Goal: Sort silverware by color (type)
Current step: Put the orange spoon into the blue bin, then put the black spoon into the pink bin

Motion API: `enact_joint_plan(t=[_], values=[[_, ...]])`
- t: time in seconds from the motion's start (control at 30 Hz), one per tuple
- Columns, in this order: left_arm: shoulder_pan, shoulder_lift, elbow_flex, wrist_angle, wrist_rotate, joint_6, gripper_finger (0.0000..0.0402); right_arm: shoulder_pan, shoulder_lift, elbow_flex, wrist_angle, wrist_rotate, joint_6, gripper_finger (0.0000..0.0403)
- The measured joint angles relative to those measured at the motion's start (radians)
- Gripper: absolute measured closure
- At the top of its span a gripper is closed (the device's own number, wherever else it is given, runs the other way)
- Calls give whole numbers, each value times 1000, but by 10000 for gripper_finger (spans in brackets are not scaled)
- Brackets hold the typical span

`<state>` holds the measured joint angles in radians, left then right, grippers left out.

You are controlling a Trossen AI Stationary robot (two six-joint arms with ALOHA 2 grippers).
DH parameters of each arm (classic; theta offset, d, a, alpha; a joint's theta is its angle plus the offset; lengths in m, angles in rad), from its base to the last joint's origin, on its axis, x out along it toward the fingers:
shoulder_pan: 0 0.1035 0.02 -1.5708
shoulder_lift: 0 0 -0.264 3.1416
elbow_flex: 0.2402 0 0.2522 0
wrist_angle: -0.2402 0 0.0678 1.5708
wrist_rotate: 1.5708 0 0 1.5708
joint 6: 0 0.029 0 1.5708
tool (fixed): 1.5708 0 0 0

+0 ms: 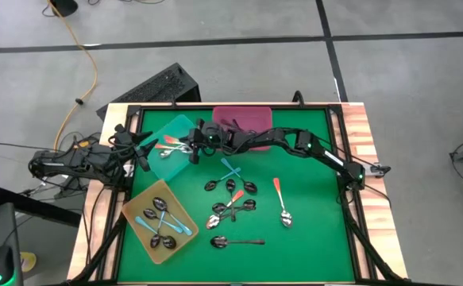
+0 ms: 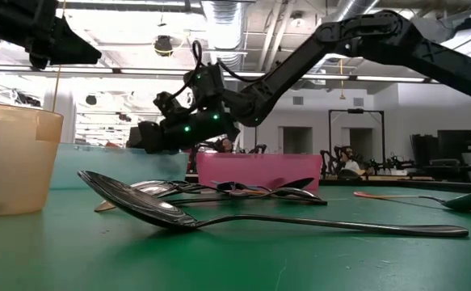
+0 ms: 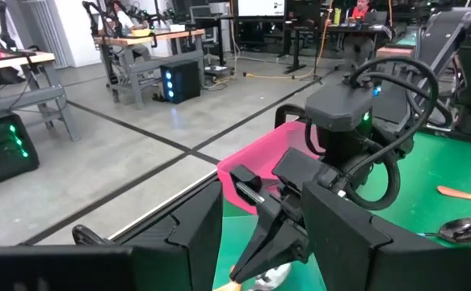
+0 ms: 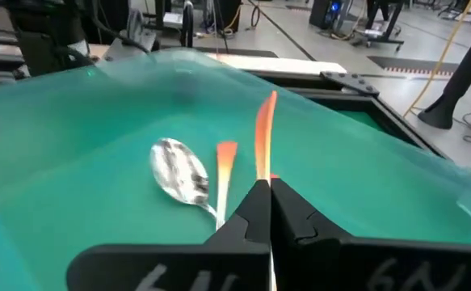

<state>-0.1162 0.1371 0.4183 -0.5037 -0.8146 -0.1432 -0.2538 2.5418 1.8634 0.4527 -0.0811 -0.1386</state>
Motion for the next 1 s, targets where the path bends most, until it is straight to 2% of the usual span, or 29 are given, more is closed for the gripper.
enact_joint_plan(t=[0.5,0.83,1.0], values=[[0,0,0,0,5,0,243,-10,1,0,0,3,10,387],[0,0,0,0,5,0,243,-10,-9,-1,-7,3,41,310],[0,0,0,0,5,0,243,-10,-65,-1,-3,3,38,285]])
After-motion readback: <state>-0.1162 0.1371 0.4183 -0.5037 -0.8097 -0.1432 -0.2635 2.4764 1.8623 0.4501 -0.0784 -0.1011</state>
